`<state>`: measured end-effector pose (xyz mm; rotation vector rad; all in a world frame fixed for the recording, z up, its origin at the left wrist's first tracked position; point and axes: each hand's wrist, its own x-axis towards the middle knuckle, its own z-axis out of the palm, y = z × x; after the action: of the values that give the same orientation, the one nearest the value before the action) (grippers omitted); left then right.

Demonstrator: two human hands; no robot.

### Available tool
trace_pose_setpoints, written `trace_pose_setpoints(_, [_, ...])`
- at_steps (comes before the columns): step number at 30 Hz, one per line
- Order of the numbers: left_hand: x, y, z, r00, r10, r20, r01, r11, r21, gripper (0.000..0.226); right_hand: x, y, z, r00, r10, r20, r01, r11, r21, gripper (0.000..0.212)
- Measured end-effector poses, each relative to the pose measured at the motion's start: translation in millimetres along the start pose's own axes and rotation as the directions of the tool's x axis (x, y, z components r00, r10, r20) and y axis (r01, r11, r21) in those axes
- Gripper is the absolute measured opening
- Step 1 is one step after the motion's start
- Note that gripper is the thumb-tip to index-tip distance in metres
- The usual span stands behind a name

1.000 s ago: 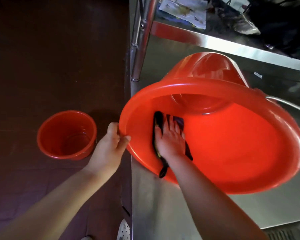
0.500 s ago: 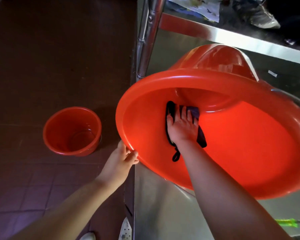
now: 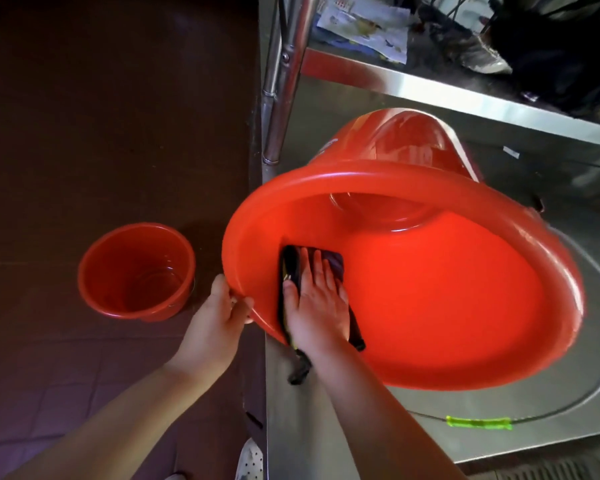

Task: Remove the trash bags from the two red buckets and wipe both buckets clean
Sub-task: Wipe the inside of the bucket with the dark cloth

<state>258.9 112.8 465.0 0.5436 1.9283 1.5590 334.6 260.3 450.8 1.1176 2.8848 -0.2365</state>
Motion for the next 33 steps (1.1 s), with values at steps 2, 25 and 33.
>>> trace_pose_setpoints(2, [-2, 8, -12, 0.999, 0.037, 0.003, -0.037, 0.997, 0.061, 0.013, 23, 10, -1, 1.000, 0.021, 0.003, -0.021, 1.000, 0.005, 0.063])
trace_pose_setpoints(25, [-8, -11, -4, 1.000, -0.030, 0.002, 0.030, 0.997, 0.067, 0.030, -42, -30, 12, 0.993, 0.005, -0.117, -0.001, 0.999, 0.034, 0.066])
trace_pose_setpoints(33, [-1, 22, -24, 0.985, 0.170, -0.005, -0.166, 0.968, 0.190, 0.029, -1, 3, 7, 0.997, -0.041, -0.061, 0.043, 0.999, 0.030, 0.065])
